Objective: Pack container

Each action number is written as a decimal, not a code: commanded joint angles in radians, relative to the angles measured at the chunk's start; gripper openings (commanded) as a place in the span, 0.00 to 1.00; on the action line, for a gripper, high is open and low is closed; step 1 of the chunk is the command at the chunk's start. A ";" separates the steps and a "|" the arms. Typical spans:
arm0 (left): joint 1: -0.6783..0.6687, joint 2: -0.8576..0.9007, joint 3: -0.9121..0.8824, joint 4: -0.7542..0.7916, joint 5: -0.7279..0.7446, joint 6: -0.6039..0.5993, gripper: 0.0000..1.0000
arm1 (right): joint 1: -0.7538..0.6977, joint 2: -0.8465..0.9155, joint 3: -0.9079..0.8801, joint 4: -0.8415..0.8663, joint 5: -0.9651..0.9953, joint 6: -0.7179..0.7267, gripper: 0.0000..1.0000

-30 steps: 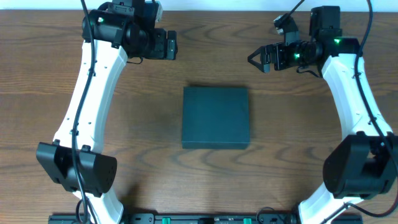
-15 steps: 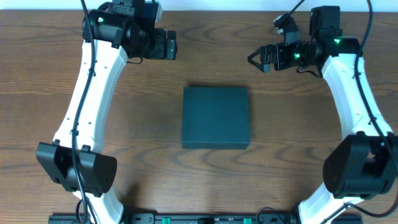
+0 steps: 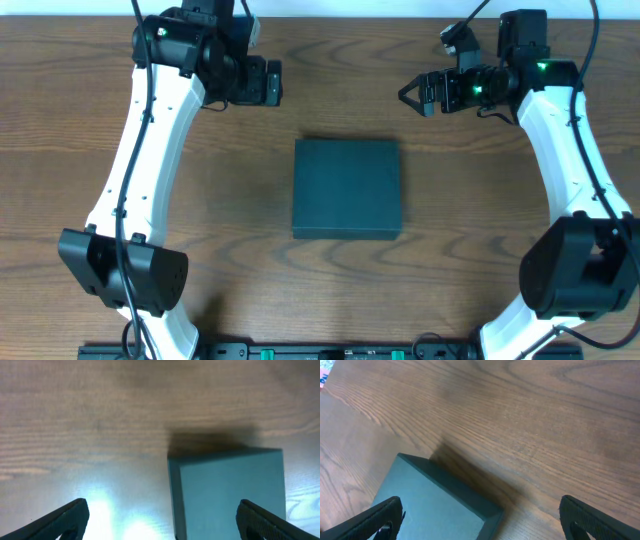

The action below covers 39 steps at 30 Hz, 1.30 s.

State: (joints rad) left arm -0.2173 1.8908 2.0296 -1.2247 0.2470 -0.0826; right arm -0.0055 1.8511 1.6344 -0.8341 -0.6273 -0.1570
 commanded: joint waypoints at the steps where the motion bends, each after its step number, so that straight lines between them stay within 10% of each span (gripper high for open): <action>1: 0.003 0.006 0.001 -0.029 -0.023 -0.011 0.95 | -0.005 -0.028 0.021 0.000 0.003 0.014 0.99; 12: 0.000 -0.303 -0.115 -0.010 -0.104 0.028 0.95 | -0.005 -0.028 0.021 0.000 0.003 0.014 0.99; 39: 0.241 -1.560 -1.474 0.611 -0.101 -0.084 0.95 | -0.005 -0.028 0.021 0.000 0.003 0.014 0.99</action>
State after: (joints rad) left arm -0.0101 0.4099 0.6559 -0.6598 0.1501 -0.1249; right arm -0.0055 1.8500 1.6356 -0.8330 -0.6193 -0.1535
